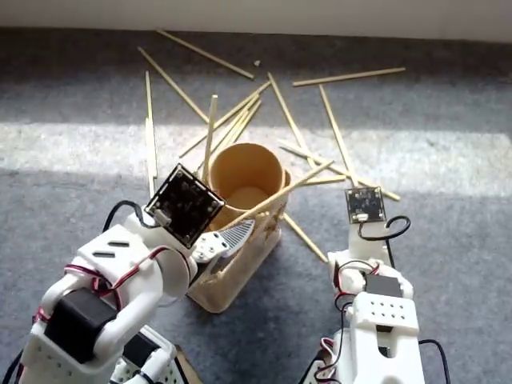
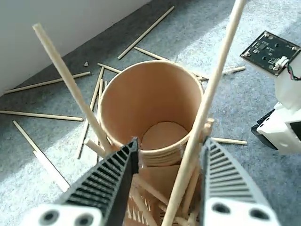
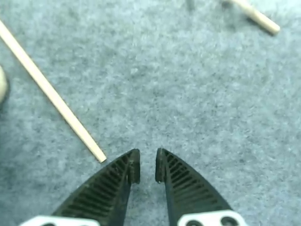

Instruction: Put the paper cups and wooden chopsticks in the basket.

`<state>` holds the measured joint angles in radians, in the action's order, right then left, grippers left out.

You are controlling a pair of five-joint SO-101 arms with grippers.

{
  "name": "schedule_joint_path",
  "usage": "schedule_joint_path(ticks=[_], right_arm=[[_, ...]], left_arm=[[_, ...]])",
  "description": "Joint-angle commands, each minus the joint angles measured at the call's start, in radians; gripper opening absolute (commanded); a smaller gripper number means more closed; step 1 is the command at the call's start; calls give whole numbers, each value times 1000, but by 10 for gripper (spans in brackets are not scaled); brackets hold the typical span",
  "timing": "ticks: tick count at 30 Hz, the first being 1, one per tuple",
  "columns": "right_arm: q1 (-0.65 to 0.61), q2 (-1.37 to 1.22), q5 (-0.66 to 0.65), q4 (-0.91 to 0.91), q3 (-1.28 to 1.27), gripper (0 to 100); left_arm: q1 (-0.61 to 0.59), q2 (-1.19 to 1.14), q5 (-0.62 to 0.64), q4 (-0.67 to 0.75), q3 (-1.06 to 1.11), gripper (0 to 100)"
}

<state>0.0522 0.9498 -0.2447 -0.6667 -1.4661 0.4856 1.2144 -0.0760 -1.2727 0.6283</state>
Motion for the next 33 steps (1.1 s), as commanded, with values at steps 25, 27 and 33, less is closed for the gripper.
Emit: schedule_joint_path(ticks=[25,27,33], right_arm=[[-139,8,71,-346,610,73],[-222,7,97,-443,754,73],[-297,-96,124,-694,1188,73]], left_arm=[[-568,-2,-80,-54,-183,238],[-619,-2,-80,-49,-168,238],[-728,-1,-80,35,-38,238]])
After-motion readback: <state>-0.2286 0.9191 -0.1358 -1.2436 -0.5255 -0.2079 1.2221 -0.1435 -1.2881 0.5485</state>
